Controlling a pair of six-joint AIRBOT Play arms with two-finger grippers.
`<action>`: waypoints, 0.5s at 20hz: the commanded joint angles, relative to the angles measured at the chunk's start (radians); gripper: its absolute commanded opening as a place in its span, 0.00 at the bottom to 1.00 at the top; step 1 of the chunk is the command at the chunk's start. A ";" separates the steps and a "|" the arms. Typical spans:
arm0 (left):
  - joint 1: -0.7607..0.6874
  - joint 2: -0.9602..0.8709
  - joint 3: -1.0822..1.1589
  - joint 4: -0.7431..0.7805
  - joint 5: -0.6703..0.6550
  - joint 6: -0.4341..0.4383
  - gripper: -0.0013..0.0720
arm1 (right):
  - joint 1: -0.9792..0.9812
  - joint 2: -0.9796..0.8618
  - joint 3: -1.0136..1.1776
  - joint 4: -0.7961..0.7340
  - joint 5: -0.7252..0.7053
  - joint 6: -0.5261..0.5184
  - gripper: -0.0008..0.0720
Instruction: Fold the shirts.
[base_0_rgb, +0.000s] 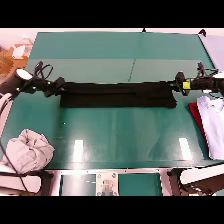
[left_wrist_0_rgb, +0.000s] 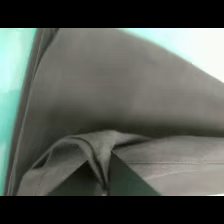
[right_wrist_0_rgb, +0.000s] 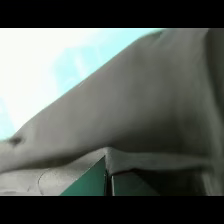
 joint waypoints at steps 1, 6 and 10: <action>0.000 -0.078 0.070 -0.114 0.103 0.035 0.96 | 0.002 -0.118 0.081 0.027 -0.039 0.003 0.10; 0.032 -0.075 0.203 -0.098 -0.013 0.040 0.92 | -0.091 -0.118 0.191 0.024 0.080 -0.094 0.51; 0.068 -0.075 0.293 -0.097 -0.145 0.054 0.92 | -0.169 -0.127 0.207 -0.070 0.181 -0.202 0.88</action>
